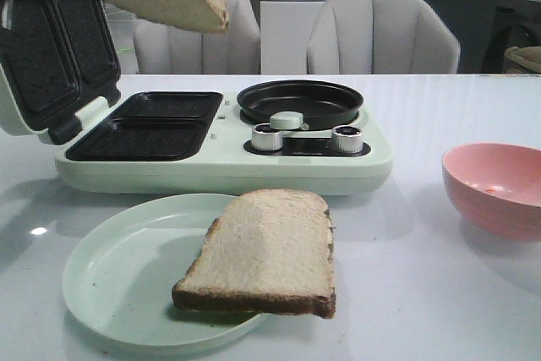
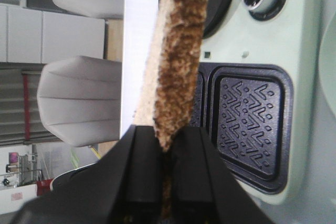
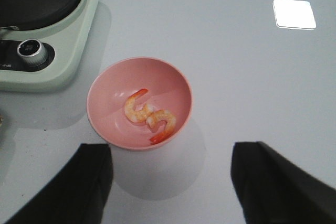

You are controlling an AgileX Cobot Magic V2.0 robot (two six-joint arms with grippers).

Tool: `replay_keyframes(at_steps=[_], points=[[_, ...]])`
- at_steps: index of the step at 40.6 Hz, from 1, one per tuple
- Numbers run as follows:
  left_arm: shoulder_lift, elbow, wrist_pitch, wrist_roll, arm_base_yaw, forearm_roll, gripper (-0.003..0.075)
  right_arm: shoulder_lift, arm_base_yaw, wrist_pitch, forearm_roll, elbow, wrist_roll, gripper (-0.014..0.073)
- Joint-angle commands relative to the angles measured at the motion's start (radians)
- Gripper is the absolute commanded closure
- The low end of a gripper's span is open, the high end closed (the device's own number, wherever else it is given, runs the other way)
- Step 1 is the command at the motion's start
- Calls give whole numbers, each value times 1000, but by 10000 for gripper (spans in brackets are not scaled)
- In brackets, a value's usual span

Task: Make breakfast with bread and shrimp
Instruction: 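Lift the bread and lower it onto the sandwich maker plate, release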

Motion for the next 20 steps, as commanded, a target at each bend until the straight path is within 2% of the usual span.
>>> replay_keyframes(at_steps=[1,20], points=[[57,-85,-77,-15,52,28,622,3,-1,-80,0,-28,-5,16],[407,-384,-297,-15,263,20,622,3,-1,-80,0,-28,-5,16]])
